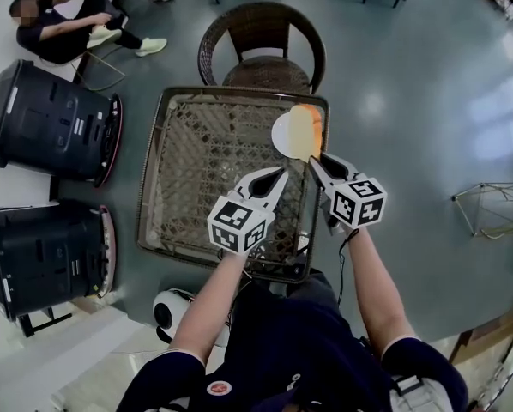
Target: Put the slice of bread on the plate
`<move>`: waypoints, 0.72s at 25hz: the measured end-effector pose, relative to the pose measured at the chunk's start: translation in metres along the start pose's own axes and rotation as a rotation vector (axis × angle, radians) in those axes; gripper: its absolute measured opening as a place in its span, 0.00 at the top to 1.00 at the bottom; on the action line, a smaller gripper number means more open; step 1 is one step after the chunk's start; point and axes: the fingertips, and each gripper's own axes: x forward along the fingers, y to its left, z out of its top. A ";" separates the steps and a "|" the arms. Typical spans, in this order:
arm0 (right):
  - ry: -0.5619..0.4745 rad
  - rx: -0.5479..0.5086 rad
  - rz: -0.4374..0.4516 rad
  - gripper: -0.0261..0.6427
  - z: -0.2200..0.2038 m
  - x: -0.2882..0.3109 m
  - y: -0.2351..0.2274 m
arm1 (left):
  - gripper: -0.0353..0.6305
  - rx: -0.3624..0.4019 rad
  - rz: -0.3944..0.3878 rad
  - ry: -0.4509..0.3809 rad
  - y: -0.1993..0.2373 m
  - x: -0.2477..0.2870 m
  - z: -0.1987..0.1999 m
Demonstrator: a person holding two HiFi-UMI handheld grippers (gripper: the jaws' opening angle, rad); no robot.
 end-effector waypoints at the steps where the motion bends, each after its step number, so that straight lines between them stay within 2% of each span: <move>1: 0.010 0.010 0.005 0.84 -0.004 0.007 -0.003 | 0.94 -0.005 0.005 0.005 0.003 0.001 -0.003; 9: 0.078 0.075 0.025 0.84 -0.028 0.055 -0.015 | 0.94 -0.039 0.037 0.053 0.026 0.004 -0.027; 18: 0.105 0.202 0.038 0.84 -0.051 0.082 -0.035 | 0.94 -0.053 0.037 0.094 0.033 0.014 -0.043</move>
